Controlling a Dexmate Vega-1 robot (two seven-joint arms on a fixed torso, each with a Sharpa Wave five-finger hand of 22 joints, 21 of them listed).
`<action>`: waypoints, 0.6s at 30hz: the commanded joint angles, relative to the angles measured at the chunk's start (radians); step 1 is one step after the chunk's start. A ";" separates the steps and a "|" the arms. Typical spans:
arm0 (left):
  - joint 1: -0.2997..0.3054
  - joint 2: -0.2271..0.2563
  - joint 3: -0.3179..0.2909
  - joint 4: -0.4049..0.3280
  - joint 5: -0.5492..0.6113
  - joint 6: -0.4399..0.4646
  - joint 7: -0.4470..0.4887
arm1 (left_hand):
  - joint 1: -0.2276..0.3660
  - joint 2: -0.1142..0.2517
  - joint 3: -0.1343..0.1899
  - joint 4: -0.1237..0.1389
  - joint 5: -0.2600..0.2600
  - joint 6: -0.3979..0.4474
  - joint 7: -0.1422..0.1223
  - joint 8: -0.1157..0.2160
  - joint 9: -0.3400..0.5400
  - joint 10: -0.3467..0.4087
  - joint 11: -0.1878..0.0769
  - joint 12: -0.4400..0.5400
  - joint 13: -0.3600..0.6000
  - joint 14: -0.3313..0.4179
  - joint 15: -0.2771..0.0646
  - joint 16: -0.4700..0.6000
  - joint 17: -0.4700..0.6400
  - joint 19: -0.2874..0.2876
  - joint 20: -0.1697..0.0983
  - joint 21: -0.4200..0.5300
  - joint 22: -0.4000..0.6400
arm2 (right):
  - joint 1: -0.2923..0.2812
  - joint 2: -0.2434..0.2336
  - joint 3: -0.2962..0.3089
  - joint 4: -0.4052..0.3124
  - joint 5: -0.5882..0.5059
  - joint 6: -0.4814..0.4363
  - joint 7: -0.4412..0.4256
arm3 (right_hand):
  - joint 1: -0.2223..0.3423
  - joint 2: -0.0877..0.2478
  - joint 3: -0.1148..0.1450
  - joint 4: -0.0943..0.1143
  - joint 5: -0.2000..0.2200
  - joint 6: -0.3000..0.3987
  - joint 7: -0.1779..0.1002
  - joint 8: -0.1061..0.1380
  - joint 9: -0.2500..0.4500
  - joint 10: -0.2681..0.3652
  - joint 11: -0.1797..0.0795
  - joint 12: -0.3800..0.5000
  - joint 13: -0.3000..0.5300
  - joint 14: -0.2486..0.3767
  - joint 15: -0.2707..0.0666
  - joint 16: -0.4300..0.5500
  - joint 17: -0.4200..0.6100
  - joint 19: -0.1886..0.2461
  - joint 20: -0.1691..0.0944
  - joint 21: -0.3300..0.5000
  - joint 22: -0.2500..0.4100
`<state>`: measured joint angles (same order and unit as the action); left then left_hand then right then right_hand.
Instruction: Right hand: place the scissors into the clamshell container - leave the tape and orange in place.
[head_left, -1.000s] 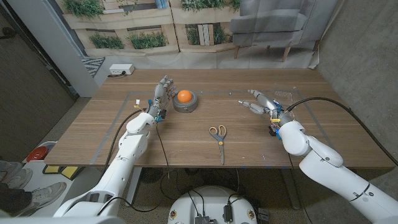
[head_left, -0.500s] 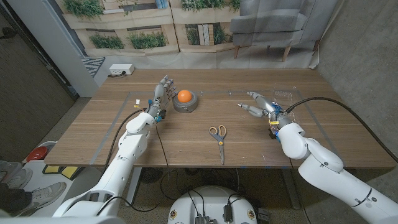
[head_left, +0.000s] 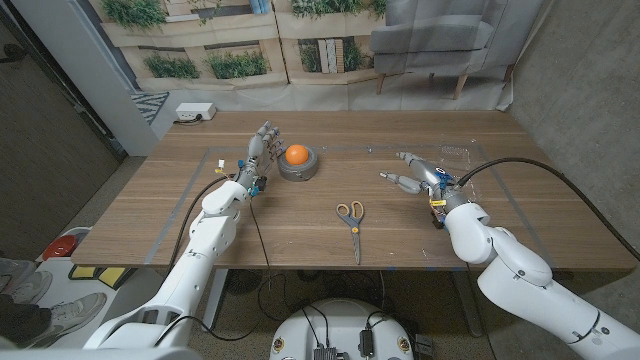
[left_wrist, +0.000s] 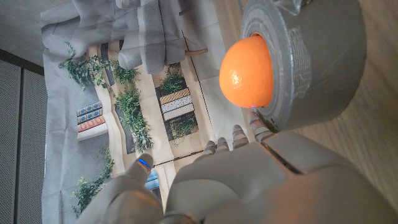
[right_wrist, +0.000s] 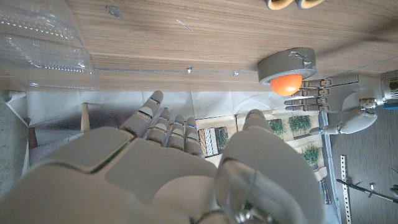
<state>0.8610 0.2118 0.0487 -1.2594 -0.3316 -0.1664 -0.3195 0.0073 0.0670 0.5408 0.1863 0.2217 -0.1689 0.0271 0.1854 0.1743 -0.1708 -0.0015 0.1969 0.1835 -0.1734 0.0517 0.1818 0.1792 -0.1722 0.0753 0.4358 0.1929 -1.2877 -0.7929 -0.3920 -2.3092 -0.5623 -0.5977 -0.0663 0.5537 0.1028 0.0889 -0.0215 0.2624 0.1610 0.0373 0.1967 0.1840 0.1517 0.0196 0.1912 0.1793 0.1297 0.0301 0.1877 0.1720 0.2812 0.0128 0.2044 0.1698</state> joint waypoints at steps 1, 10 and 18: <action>0.001 0.004 0.000 -0.002 -0.005 0.000 -0.012 | -0.001 0.104 -0.003 0.000 0.006 -0.003 0.008 0.002 0.004 -0.065 0.006 0.007 0.003 -0.076 0.008 0.008 0.004 -0.002 0.002 -0.001 0.002 | -0.018 0.006 -0.029 -0.041 -0.077 -0.059 0.026 | 0.010 0.000 0.003 -0.009 -0.003 0.010 -0.001 0.002 0.002 0.012 -0.001 0.001 0.001 0.009 0.001 0.006 0.003 0.010 0.001 0.000 0.005; -0.002 0.008 0.003 0.001 -0.008 -0.001 -0.027 | -0.001 0.104 -0.003 0.000 0.007 -0.002 0.008 0.002 0.004 -0.064 0.005 0.007 0.003 -0.075 0.009 0.008 0.004 -0.003 0.002 -0.002 0.002 | -0.040 0.021 -0.037 -0.064 -0.113 -0.078 0.032 | 0.012 -0.002 0.003 -0.013 -0.005 0.016 0.004 0.003 0.003 0.018 -0.001 0.002 0.001 0.017 0.001 0.007 0.004 0.018 0.002 0.002 0.005; -0.008 0.010 0.002 0.012 -0.009 -0.006 -0.034 | -0.001 0.105 -0.003 0.000 0.007 -0.002 0.009 0.001 0.004 -0.065 0.005 0.006 0.003 -0.076 0.008 0.008 0.004 -0.002 0.002 -0.003 0.002 | -0.043 0.039 -0.068 -0.084 -0.175 -0.118 0.057 | 0.010 -0.007 0.001 -0.016 -0.008 0.028 0.009 0.007 0.003 0.027 0.000 0.003 0.002 0.027 0.001 0.009 0.004 0.024 0.001 0.003 0.005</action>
<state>0.8609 0.2176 0.0496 -1.2597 -0.3380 -0.1681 -0.3417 0.0073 0.0670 0.5408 0.1863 0.2217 -0.1689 0.0270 0.1853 0.1743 -0.1708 -0.0016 0.1969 0.1835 -0.1734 0.0517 0.1818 0.1792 -0.1723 0.0752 0.4358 0.1929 -1.3211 -0.7744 -0.4281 -2.3661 -0.6599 -0.6657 -0.0365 0.5576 0.0988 0.0888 -0.0295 0.2572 0.1761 0.0415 0.1967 0.1839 0.1681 0.0175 0.1912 0.1792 0.1476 0.0340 0.1933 0.1746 0.2958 0.0127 0.2044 0.1698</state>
